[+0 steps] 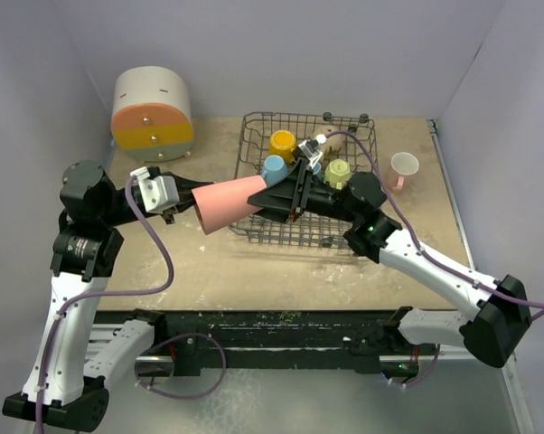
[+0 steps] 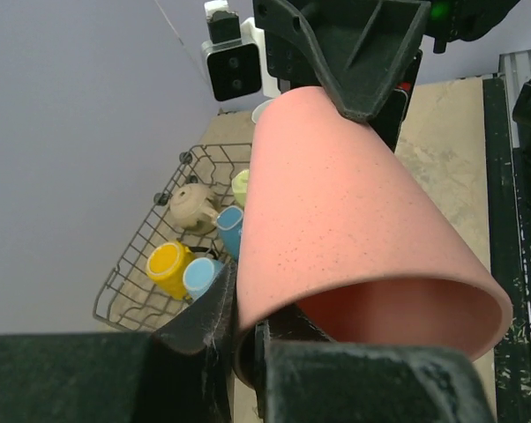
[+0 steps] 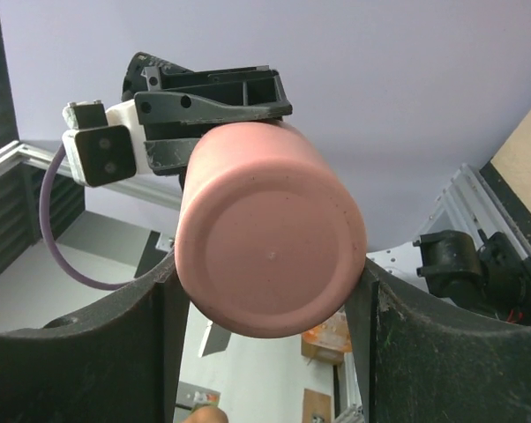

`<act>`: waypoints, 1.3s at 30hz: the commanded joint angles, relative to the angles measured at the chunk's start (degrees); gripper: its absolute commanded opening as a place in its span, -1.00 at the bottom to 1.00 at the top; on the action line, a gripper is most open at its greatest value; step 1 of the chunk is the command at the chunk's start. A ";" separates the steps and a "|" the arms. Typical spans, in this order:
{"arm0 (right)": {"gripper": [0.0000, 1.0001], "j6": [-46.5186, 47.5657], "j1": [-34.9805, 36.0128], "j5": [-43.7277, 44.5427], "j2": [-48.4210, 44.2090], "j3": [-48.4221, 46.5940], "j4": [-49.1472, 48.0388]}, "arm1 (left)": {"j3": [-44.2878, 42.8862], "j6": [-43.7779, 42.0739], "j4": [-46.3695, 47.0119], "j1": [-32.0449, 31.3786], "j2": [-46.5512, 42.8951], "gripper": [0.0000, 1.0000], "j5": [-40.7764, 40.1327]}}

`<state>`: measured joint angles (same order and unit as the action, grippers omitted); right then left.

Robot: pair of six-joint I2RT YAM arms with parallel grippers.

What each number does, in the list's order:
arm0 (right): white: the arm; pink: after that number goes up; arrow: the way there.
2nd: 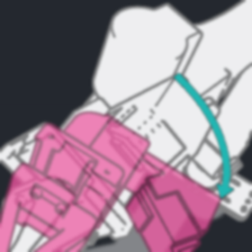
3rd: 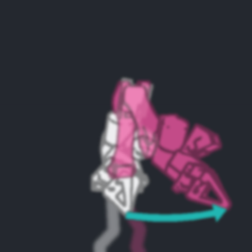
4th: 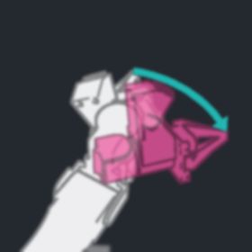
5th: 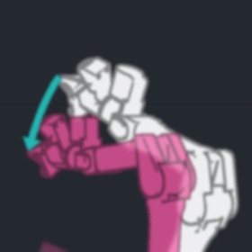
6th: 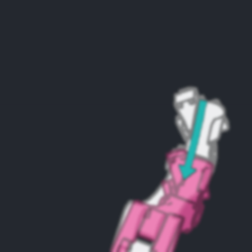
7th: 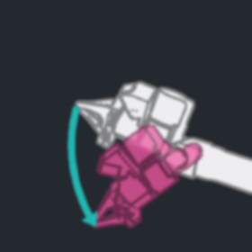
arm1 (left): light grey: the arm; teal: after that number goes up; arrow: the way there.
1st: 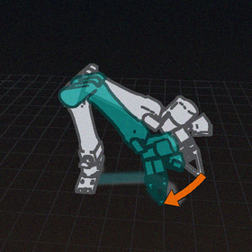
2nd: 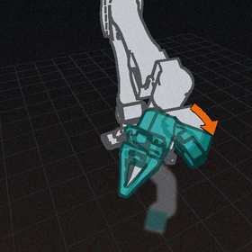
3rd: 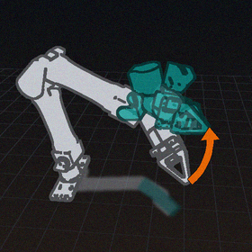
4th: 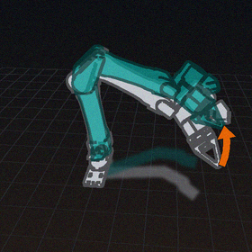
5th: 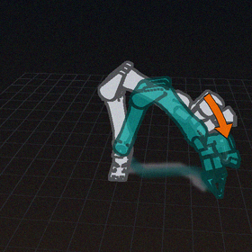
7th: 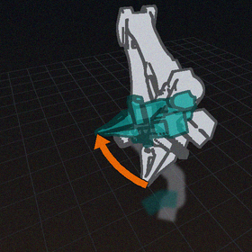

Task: Unload the cups from the dish rack

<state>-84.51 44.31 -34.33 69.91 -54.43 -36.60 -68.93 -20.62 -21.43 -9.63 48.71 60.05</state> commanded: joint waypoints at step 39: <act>1.00 41.08 -9.75 50.74 12.06 -33.40 79.65 | -34.80 -16.07 -34.74 16.35 65.39 -1.00 -50.72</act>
<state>-45.25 34.35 8.80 78.06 -84.40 40.88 -100.33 -39.79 -57.32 7.79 112.68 8.84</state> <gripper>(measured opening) 0.998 0.099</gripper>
